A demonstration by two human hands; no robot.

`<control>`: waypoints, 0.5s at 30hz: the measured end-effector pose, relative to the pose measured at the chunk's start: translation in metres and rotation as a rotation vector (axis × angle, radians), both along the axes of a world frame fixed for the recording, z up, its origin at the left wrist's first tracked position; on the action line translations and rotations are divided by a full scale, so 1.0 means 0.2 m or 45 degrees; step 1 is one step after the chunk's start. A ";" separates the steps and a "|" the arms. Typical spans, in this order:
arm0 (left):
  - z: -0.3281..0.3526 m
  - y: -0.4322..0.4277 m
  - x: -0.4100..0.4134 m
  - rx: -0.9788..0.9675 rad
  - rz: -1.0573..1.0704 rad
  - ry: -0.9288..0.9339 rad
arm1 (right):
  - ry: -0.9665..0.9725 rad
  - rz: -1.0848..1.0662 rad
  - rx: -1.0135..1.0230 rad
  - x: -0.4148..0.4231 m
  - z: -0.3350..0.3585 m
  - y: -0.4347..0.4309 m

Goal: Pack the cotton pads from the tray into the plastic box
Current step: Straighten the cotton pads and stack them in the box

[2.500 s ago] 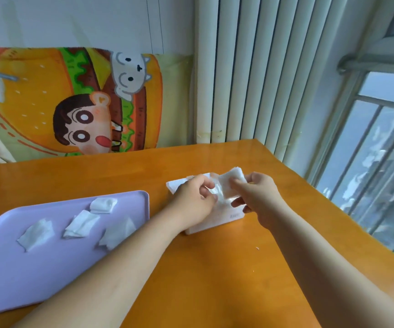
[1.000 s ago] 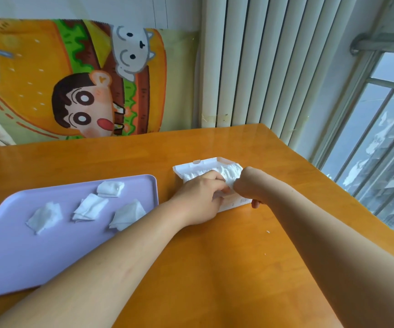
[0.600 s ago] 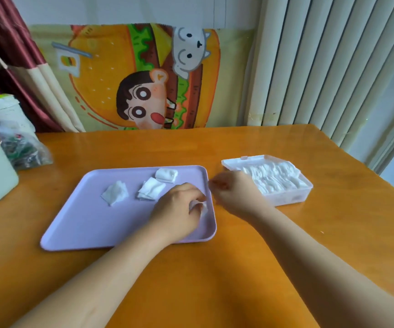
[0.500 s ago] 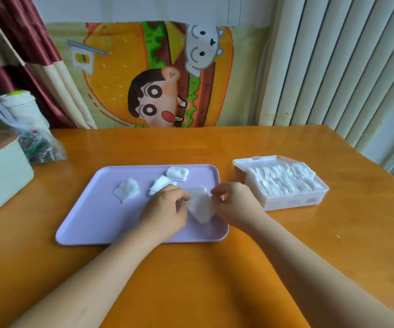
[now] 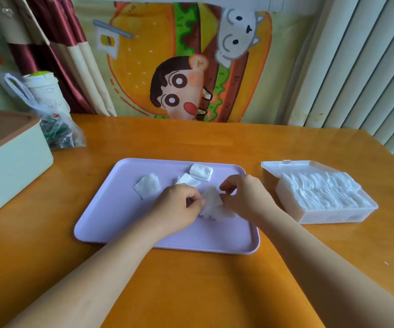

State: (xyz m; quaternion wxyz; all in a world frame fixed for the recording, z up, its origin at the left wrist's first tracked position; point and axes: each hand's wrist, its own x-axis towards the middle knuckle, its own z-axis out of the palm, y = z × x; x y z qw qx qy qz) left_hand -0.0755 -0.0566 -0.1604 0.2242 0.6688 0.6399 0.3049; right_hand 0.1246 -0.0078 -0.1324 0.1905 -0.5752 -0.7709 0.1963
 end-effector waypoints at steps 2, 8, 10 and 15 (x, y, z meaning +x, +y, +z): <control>0.02 0.02 -0.04 0.103 0.090 0.026 | 0.059 -0.065 0.070 0.00 0.01 0.04; 0.04 0.20 -0.10 0.078 0.258 0.152 | 0.078 -0.006 0.110 -0.18 0.05 0.25; 0.02 0.23 -0.09 -0.007 0.211 0.179 | 0.004 0.033 0.054 -0.25 0.03 0.32; -0.01 0.20 -0.11 -0.029 0.174 0.148 | -0.255 0.068 -0.013 -0.33 0.00 0.42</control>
